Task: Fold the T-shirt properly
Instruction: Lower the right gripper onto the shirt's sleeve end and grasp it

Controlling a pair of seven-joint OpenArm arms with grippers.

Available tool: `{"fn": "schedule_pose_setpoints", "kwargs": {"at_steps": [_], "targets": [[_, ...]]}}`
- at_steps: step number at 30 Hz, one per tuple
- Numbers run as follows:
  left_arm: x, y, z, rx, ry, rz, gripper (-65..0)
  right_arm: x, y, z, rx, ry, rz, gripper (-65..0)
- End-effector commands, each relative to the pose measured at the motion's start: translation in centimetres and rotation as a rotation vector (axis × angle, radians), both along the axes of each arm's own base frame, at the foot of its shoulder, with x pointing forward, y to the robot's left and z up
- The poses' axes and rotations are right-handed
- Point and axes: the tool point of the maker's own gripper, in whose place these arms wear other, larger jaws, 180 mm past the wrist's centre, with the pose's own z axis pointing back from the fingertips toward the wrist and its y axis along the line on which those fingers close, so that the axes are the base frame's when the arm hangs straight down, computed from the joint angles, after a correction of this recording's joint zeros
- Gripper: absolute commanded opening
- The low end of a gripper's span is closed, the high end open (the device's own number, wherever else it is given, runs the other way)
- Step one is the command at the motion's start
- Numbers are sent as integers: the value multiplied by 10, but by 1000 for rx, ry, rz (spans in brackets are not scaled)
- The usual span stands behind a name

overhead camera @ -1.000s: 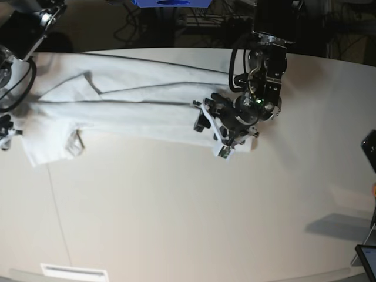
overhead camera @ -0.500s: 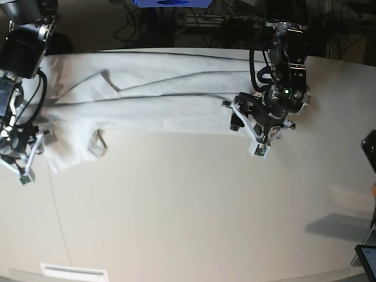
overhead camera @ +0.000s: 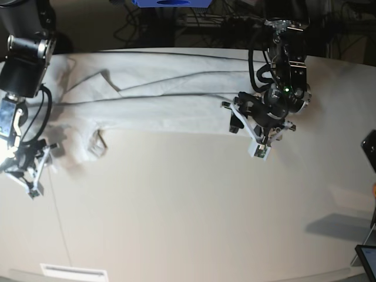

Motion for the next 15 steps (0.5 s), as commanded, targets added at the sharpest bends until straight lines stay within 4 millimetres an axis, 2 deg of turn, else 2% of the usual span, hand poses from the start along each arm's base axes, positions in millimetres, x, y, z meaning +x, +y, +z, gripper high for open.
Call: {"fn": "schedule_pose_setpoints", "kwargs": {"at_steps": [1,4,12,15], "targets": [[9,-2,13,-13,-49,1,-311,15,-7,17,-6,-57,-5,-351],[9,-2,13,-13,-49,1,-311,18,-3,14,15,-60,-4,-351],[10,0,13,-7,-51,2,-311,23,30,4,81,-61,21,-351],[10,0,13,-7,-51,2,-311,20,33,-8,105,-25,15,-351]]}}
